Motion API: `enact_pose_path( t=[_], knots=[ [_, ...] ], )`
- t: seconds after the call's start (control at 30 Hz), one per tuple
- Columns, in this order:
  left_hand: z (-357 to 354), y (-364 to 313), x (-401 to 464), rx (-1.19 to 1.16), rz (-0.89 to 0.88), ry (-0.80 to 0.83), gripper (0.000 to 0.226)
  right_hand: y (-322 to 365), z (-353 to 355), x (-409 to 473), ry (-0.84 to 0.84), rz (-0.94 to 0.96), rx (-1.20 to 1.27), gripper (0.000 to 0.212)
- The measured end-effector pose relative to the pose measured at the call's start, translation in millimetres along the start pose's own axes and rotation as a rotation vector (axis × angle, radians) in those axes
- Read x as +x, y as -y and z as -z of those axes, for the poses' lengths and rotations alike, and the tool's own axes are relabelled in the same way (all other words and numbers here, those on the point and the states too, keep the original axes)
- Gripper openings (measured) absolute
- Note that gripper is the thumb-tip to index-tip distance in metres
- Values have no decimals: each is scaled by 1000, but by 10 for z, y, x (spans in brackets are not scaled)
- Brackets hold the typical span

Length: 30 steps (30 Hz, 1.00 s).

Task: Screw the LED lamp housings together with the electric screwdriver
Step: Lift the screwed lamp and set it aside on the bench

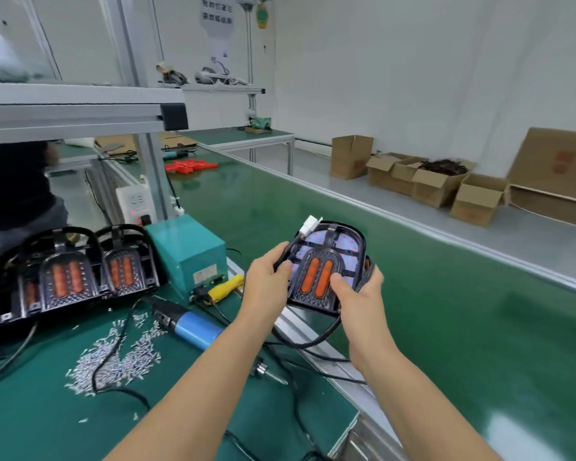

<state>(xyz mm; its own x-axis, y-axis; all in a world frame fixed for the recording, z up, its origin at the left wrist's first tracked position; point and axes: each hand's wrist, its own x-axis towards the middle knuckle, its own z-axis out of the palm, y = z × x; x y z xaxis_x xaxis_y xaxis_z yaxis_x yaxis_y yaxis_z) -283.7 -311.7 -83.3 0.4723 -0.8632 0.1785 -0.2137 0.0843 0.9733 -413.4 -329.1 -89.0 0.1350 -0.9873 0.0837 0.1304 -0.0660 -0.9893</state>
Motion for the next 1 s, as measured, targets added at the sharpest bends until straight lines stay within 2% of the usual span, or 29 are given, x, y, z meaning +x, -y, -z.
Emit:
enact_pose_path(
  t=[0.13,0.3,0.43,0.47,0.53,0.57,0.63,0.7,0.8,0.93,1.0],
  knots=[
    [-302,93,199,42,35,64,33,-119,187,258,-76,-65,-13,72],
    [-665,133,449,152,123,194,32,-300,426,556,-180,-123,-21,73],
    [-920,205,588,185,252,307,54,-479,636,682,-326,-196,-44,75],
    [-961,236,602,189,273,331,51,-520,684,699,-364,-219,-49,75],
    [-1034,323,625,205,297,371,26,-577,748,735,-417,-256,-81,77],
    [-1060,344,623,229,293,377,21,-592,767,755,-428,-265,-123,78],
    [-1088,391,617,288,293,397,27,-596,797,803,-439,-272,-235,82],
    [-1097,413,587,320,277,442,9,-576,827,839,-444,-278,-345,87],
    [-1093,410,543,335,249,493,25,-543,876,836,-431,-266,-535,90],
    [-1095,404,559,416,188,513,27,-519,915,817,-346,-140,-927,75],
    [-1085,394,568,430,186,513,25,-495,924,840,-284,-153,-1046,67]
  ],
)
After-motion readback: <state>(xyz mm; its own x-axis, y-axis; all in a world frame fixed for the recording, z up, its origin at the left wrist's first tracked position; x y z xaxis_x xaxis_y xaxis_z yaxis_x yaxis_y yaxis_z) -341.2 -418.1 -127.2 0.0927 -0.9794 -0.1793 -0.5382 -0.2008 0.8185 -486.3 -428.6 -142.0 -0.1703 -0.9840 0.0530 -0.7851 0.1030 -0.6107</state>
